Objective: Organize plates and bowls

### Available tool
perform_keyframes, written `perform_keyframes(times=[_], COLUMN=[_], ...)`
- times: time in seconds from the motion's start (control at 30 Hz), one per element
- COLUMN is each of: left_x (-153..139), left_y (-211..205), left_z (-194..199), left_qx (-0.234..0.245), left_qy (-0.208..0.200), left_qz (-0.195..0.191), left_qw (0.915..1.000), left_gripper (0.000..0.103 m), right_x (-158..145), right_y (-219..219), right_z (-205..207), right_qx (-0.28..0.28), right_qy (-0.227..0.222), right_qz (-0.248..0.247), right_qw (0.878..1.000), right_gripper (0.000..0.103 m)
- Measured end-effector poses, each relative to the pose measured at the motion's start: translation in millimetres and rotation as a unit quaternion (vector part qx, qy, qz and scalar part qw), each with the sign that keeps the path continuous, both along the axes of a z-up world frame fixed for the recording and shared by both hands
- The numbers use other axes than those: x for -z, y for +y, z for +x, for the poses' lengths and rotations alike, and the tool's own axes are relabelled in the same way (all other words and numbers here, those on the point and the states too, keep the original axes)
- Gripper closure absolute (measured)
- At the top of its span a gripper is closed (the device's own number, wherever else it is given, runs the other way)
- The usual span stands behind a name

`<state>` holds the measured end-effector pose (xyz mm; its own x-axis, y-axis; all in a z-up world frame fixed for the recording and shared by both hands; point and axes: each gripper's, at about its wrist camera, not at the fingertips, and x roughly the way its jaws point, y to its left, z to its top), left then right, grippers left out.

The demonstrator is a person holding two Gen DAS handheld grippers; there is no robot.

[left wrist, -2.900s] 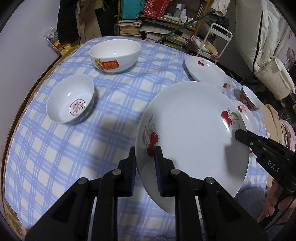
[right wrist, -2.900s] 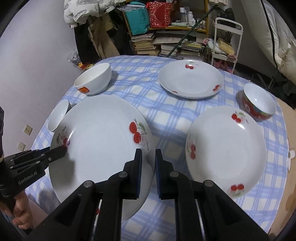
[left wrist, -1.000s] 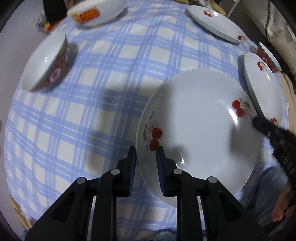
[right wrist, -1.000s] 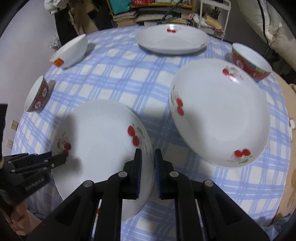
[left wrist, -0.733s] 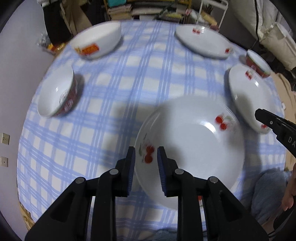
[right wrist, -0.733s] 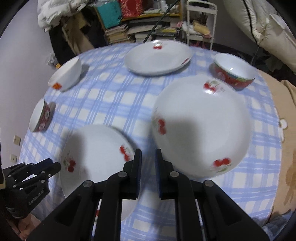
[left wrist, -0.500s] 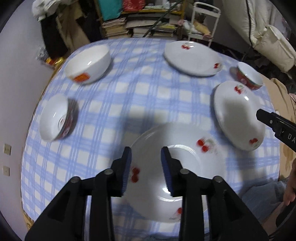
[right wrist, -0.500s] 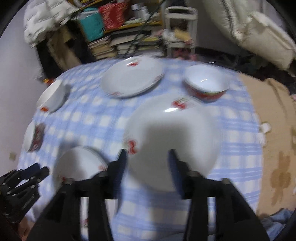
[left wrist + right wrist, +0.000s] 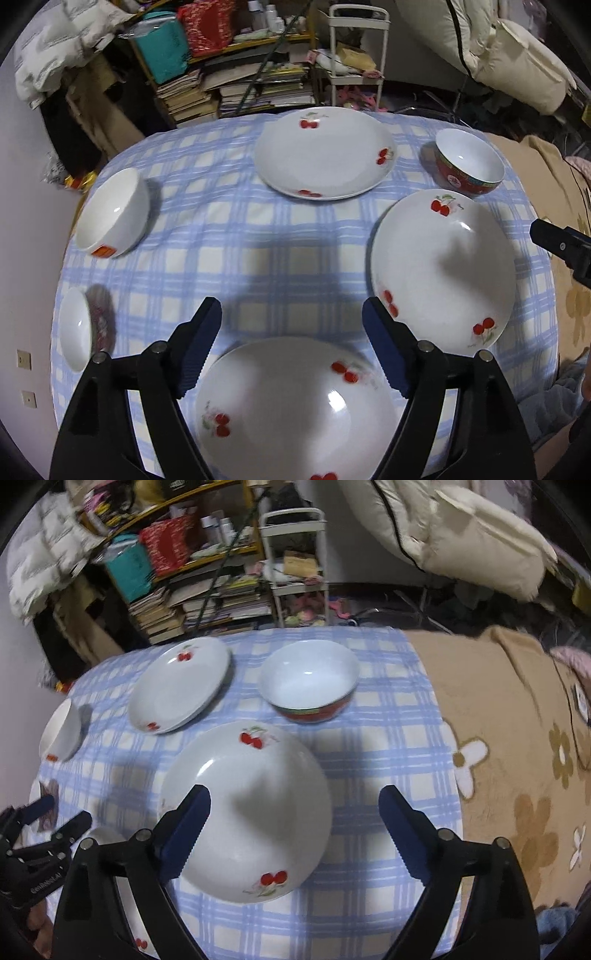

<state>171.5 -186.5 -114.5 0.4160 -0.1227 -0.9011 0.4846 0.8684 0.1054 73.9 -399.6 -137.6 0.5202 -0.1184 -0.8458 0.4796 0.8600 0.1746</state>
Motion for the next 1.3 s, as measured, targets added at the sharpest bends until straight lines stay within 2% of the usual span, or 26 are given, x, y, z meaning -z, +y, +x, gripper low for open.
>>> perform_keyframes(times=[0.33,0.57,0.7,0.8,0.87,0.97,1.0,1.1,1.13,1.2,1.3], left_x=[34,56,66,72,76,80,82,84,83,81,79], left_y=[-35,-53,-60,-62,-64,-66,-67,-70,-72,-78,-82], left_z=[13,17,19,20,20,21,22,20,19,16,13], left_qx=[0.016,0.022,0.023,0.021,0.022,0.019,0.021,0.032,0.040,0.049,0.051], left_qy=[0.036,0.068,0.078,0.084,0.090,0.098,0.106,0.119,0.118,0.123,0.119], left_qz=[0.016,0.016,0.022,0.025,0.028,0.023,0.020,0.016,0.015,0.008,0.013], left_qw=[0.9991,0.9973,0.9965,0.9959,0.9953,0.9947,0.9940,0.9922,0.9920,0.9912,0.9915], left_gripper=[0.025,0.026,0.026,0.026,0.027,0.043,0.053,0.064,0.075,0.086,0.088], right_x=[26,48,59,67,71,77,79,81,82,83,85], right_y=[-24,-28,-27,-23,-20,-19,-19,-19,-19,-19,-19], right_z=[0,11,18,23,26,29,29,31,31,31,32], right_qx=[0.015,0.002,-0.010,-0.019,-0.026,-0.030,-0.031,-0.034,-0.035,-0.028,-0.027], right_qy=[0.023,0.047,0.058,0.076,0.083,0.086,0.085,0.087,0.087,0.090,0.091], right_qz=[0.016,0.035,0.056,0.051,0.054,0.074,0.079,0.083,0.086,0.091,0.086], right_qw=[1.000,0.998,0.997,0.996,0.995,0.993,0.993,0.992,0.992,0.991,0.992], right_gripper=[0.007,0.021,0.021,0.021,0.027,0.041,0.044,0.062,0.070,0.072,0.074])
